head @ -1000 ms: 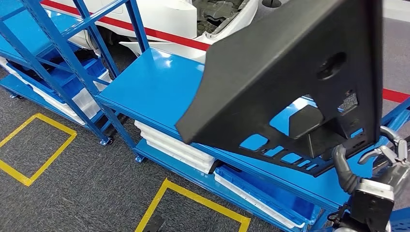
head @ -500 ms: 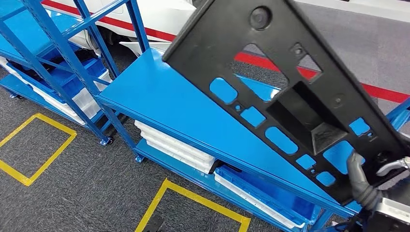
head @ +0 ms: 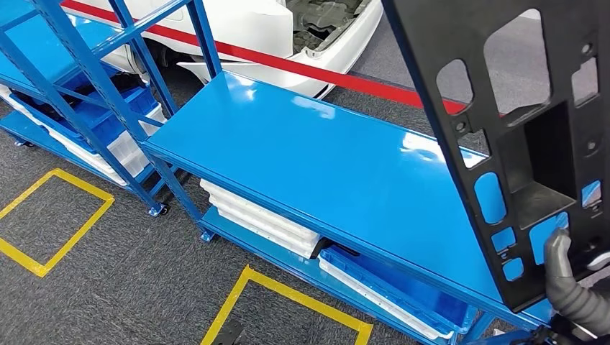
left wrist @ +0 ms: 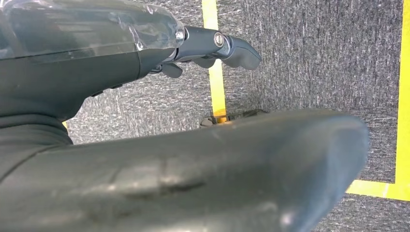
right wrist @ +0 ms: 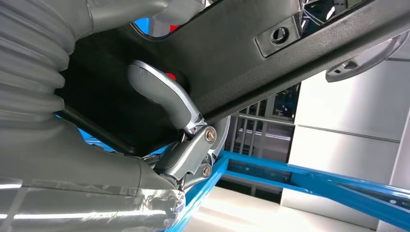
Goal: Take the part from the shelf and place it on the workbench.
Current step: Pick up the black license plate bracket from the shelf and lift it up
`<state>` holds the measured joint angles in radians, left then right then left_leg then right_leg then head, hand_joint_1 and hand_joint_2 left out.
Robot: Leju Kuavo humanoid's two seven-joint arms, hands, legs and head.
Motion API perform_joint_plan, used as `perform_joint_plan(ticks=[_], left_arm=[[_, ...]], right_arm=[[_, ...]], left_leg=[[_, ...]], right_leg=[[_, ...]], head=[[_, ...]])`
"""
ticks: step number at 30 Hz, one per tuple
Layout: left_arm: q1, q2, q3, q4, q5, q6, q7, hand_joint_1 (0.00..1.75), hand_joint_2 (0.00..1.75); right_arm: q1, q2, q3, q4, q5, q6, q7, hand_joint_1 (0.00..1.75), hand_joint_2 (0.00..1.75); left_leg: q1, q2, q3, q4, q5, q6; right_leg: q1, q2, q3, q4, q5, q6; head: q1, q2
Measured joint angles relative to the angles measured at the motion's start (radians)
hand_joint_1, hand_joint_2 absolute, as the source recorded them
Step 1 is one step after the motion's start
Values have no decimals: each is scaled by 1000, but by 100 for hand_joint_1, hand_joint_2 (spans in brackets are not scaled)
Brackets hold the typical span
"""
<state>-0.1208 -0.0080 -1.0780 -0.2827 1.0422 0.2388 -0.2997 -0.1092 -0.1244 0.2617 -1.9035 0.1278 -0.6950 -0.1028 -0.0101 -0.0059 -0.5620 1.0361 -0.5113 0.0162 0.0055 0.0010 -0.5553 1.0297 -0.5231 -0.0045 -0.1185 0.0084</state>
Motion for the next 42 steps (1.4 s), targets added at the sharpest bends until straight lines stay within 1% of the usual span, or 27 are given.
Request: perform_joint_plan(ticks=[7,13,20,24,27,33,37,42], left_arm=[[-1,0,0,0,0,0,4,0,0],[-2,0,0,0,-7,-2,4,0,0],[-7,0,0,0,-13,-6,-3,0,0],[-8,0,0,0,-13,-6,-4,0,0],[-9,0,0,0,-13,-6,-4,0,0],[-9,0,0,0,-10,-3,-10,0,0],[-7,0,0,0,4,0,-23,0,0],[-1,0,0,0,11,2,-35,0,0]], right_arm=[[-5,-7,-3,18,20,0,11,175,175],[-22,-29,6,24,44,1,6,175,175],[-37,-61,50,5,59,7,-73,175,175],[-47,-78,79,-15,61,9,-88,175,175],[-48,-84,84,-23,58,13,-101,175,175],[-50,-91,111,-64,80,36,-157,175,175],[-60,-92,137,-88,109,54,-139,175,175],[-73,-92,155,-92,109,60,-124,175,175]], left_leg=[[0,0,0,0,0,0],[0,0,0,0,0,0],[0,0,0,0,0,0],[0,0,0,0,0,0],[0,0,0,0,0,0],[0,0,0,0,0,0],[0,0,0,0,0,0],[0,0,0,0,0,0]], right_leg=[[0,0,0,0,0,0],[0,0,0,0,0,0],[0,0,0,0,0,0],[0,0,0,0,0,0],[0,0,0,0,0,0],[0,0,0,0,0,0],[0,0,0,0,0,0],[0,0,0,0,0,0]], head=[[0,0],[0,0],[0,0],[0,0],[0,0],[0,0],[0,0],[0,0]])
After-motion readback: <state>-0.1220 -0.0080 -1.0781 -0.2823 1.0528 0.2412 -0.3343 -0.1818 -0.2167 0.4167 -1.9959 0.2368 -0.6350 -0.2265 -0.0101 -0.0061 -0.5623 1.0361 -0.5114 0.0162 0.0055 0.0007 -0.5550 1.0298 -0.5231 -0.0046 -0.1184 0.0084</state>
